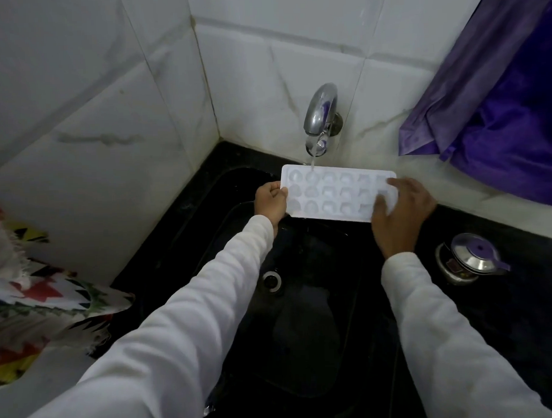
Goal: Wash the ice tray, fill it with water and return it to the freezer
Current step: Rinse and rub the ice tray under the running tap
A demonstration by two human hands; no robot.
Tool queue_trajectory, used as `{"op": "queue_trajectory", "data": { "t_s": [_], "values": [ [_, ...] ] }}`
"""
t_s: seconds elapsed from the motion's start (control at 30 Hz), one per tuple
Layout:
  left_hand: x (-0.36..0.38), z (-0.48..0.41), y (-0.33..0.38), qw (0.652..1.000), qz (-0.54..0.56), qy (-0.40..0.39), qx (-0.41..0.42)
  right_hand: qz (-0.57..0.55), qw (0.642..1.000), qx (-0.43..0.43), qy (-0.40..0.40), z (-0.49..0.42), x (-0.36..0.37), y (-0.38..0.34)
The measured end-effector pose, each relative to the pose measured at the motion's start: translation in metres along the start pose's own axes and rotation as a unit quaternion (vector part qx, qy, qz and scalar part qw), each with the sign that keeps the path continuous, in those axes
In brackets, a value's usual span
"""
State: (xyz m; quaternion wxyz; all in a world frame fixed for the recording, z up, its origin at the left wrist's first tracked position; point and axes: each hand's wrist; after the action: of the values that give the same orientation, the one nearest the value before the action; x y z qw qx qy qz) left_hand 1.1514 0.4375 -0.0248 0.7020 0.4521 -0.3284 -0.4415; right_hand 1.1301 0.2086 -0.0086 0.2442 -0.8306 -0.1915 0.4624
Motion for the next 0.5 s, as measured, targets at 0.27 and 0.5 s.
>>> {"op": "queue_trajectory", "data": {
  "t_s": [0.27,0.5],
  "values": [
    [-0.031,0.019,-0.020,0.999,-0.027,-0.019,0.024,-0.112,0.942,0.233,-0.214,0.023,-0.016,0.034],
    [-0.075,0.032,-0.042,0.974,-0.209,-0.003,0.091,-0.123,0.930,0.244,-0.244,0.053,-0.004,0.028]
  ]
}}
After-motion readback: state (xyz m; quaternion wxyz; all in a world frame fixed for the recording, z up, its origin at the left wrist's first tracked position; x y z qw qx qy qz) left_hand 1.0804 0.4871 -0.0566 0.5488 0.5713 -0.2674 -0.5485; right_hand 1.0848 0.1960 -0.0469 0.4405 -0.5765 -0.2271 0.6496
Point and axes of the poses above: each hand's wrist, its own z-axis away from the middle knuckle, its own x-axis out of the palm, y = z × x, and after that the axes turned 4 degrees about z, right-handed
